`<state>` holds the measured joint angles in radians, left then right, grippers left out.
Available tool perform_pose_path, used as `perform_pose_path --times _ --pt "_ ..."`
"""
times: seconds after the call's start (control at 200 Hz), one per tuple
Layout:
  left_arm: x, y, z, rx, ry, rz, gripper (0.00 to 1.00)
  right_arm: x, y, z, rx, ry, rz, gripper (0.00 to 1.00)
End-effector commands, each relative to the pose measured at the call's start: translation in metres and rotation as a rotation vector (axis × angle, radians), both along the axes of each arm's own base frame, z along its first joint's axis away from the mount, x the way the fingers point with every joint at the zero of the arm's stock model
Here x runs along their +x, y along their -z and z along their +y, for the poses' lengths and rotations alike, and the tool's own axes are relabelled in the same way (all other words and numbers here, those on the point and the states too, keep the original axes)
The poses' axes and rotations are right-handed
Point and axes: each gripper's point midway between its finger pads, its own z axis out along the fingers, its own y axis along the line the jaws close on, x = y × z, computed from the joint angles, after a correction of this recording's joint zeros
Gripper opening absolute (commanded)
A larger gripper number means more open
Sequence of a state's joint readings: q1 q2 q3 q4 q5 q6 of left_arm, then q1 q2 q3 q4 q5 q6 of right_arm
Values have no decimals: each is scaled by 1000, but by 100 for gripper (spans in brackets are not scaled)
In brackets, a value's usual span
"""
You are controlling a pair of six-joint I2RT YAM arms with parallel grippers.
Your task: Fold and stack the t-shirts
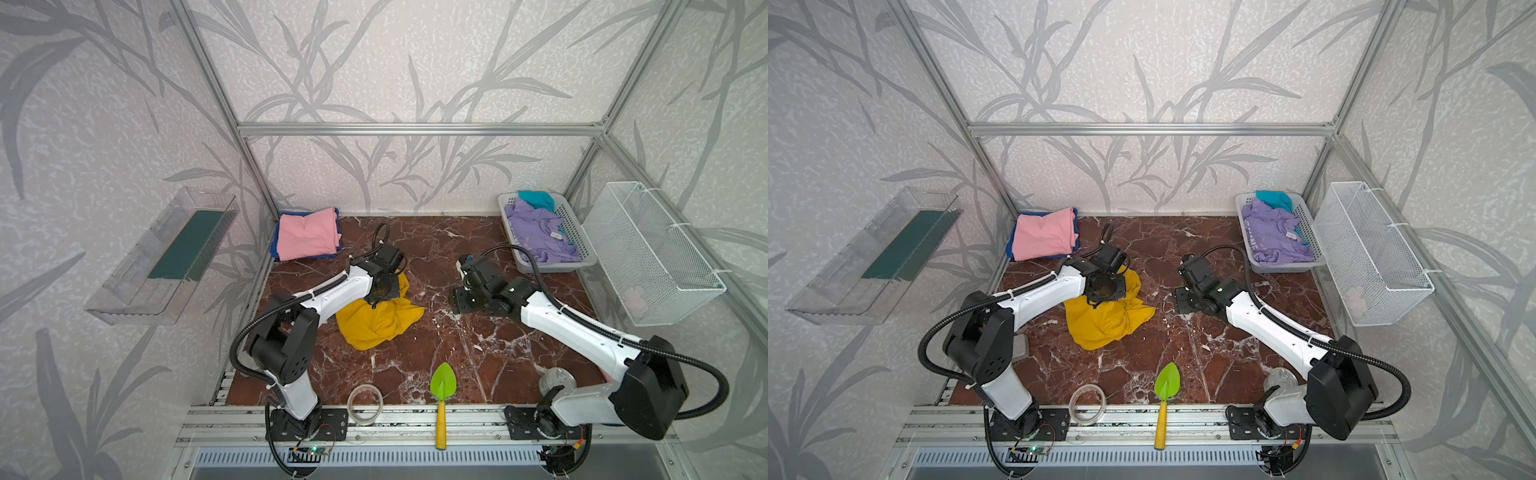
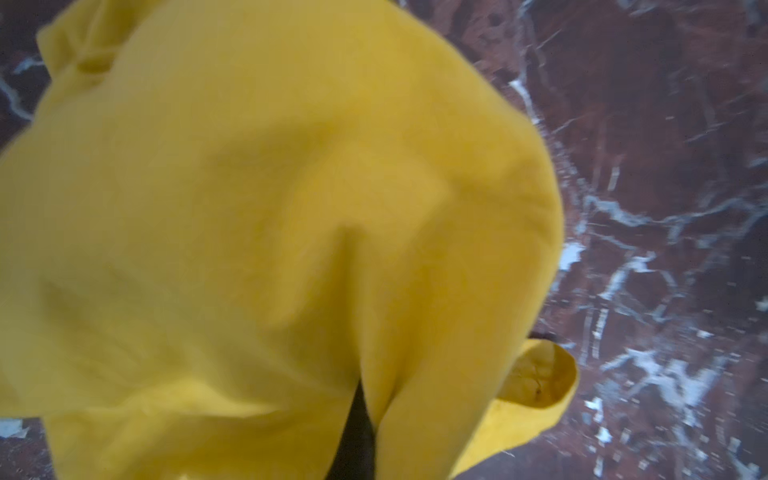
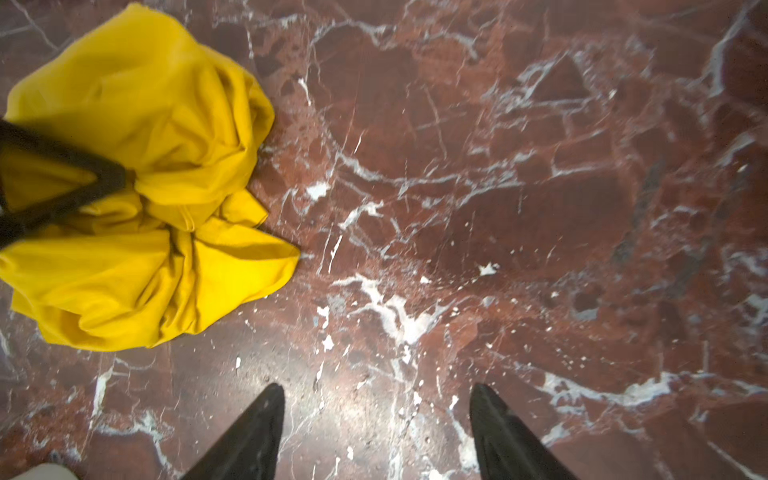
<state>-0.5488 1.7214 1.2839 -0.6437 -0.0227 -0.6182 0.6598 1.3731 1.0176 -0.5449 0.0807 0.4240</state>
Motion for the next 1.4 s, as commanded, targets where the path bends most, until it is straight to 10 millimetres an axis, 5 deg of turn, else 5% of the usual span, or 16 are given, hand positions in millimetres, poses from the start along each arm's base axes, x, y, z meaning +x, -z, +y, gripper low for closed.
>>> perform_pose_path --times 0.0,0.135,0.26,0.34,0.38,0.42,0.48,0.515,0.61,0.695,0.885,1.065,1.24,1.395 --pt "19 -110 -34 -206 81 -182 0 3 -30 11 113 12 -53 73" --pt "24 -217 -47 -366 124 -395 0 15 -65 11 121 24 -140 73" --pt "10 -253 -23 -404 73 -568 0 26 -99 3 139 63 -267 74" --pt "-7 -238 10 -352 -9 -624 0 30 -109 -4 144 88 -328 75" --pt "-16 -220 31 -295 -64 -630 8 31 -109 -5 138 94 -338 75" --pt "-26 -205 52 -239 -125 -627 26 32 -106 -6 129 98 -337 75" --pt "-44 -163 80 -154 -193 -568 66 35 -98 -2 122 92 -322 76" --pt "-55 -139 93 -120 -226 -523 77 36 -91 1 113 84 -304 76" --pt "-80 -90 115 -77 -279 -410 82 40 -71 14 95 43 -240 76" --pt "-87 -73 119 -69 -279 -377 81 41 -49 24 60 4 -184 75" --pt "-62 -85 83 -122 -149 -366 77 35 -7 33 -25 -37 -101 71" --pt "-32 -68 25 -148 -19 -276 76 32 31 22 -121 -7 -24 68" --pt "-21 -37 -44 -152 117 -174 75 27 61 -7 -213 87 85 64" --pt "-20 -9 -96 -128 226 -80 75 23 62 -55 -178 230 101 63"
